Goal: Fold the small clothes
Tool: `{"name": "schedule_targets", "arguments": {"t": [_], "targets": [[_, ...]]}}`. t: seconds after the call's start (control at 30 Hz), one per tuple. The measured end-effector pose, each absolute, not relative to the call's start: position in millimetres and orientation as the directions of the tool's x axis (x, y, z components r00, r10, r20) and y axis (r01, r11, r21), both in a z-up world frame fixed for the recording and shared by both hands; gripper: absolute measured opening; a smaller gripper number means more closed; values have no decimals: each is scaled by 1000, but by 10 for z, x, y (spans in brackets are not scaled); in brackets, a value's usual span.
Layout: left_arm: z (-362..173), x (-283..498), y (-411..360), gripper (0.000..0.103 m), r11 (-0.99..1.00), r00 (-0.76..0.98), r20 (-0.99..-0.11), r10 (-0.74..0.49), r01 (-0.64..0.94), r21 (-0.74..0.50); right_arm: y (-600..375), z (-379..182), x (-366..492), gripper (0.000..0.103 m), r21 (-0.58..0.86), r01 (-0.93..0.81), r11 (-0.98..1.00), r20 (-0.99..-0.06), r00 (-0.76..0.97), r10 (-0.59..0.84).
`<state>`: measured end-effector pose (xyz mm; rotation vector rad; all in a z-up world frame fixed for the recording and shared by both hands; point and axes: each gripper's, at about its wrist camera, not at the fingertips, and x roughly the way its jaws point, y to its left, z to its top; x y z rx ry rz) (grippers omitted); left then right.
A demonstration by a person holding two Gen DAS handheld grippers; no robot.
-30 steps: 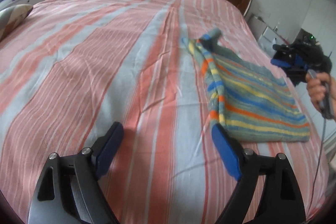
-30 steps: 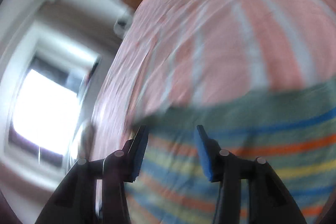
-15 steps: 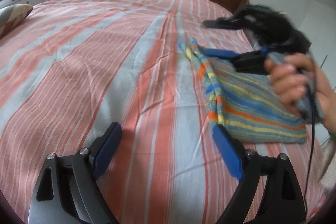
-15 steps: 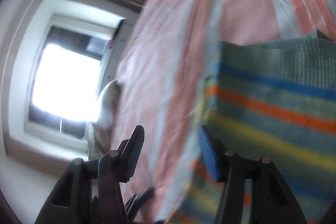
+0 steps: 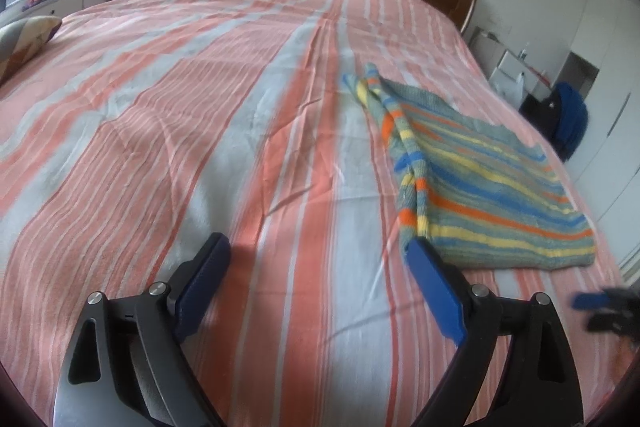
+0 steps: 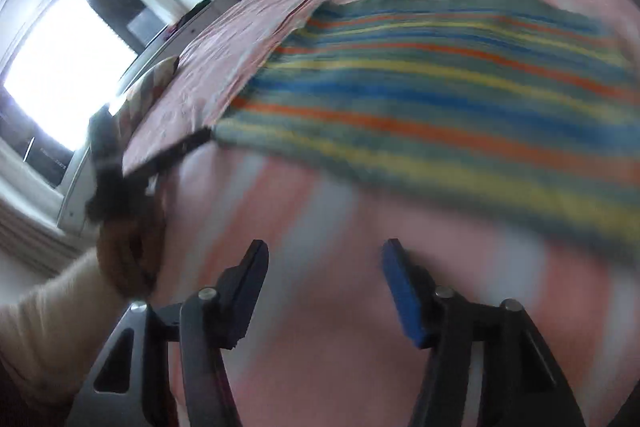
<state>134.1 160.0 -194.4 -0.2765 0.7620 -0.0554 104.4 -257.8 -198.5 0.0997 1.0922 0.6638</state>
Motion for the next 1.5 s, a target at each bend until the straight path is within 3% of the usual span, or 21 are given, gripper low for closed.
{"name": "schedule_targets", "arguments": {"t": [0.13,0.23,0.37,0.5,0.6,0.7,0.73,0.77,0.83,1.0,1.03,1.07,1.1,1.17,1.33,1.5], "targets": [[-1742,1163,1360,90,980,716,-698,-24,-120,-157,-3445,-1677,536,60,360,-366,858,-739,450,501],[-1504,994,737,90,987,741,-659,-134,39,-158,-4023,-1576,318,61,361,-261,895,-689,572,445],[-1359,978,-462,91,934,692,-676,-253,357,15,-4587,-1671,236,61,423,-104,900,-657,649,384],[-1565,1112,-1687,96,787,669,-697,-257,563,251,-4810,-1693,369,61,499,-65,864,-624,665,411],[-1768,1433,-2243,94,748,656,-726,-208,585,314,-4814,-1607,557,61,495,-102,863,-613,663,430],[-1888,1583,-2586,62,720,636,-738,-227,620,312,-4857,-1565,995,61,494,-121,861,-620,645,446],[-1906,1581,-2642,38,708,626,-741,-244,637,305,-4876,-1563,1197,61,507,-119,854,-621,636,458],[-1925,1542,-2665,24,702,629,-738,-246,640,311,-4924,-1574,1403,61,519,-115,847,-622,629,466],[-1951,1499,-2677,14,699,649,-722,-237,631,338,-4939,-1658,1967,61,543,-110,832,-637,592,494],[-1879,1521,-2524,9,735,632,-720,-288,628,257,-4752,-2174,3145,59,710,-15,704,-624,451,639],[-1845,1519,-2484,9,742,630,-713,-307,628,235,-4710,-2224,3295,51,723,2,691,-616,454,644],[-1815,1514,-2446,8,748,628,-708,-321,627,218,-4629,-2257,3447,21,729,-1,685,-614,442,654],[-1751,1517,-2368,8,762,627,-698,-346,622,180,-4551,-2258,3530,8,709,-11,706,-634,430,643],[-1575,1515,-2110,8,804,631,-669,-393,588,83,-4406,-2153,3603,9,638,-29,770,-679,450,580],[-1247,1443,-1013,8,887,661,-604,-446,419,-196,-3831,-1596,3508,9,594,-198,780,-641,470,607],[-1238,1351,-32,8,916,701,-596,-391,232,-327,-2800,-1349,3557,9,584,-316,748,-625,412,663]]}}
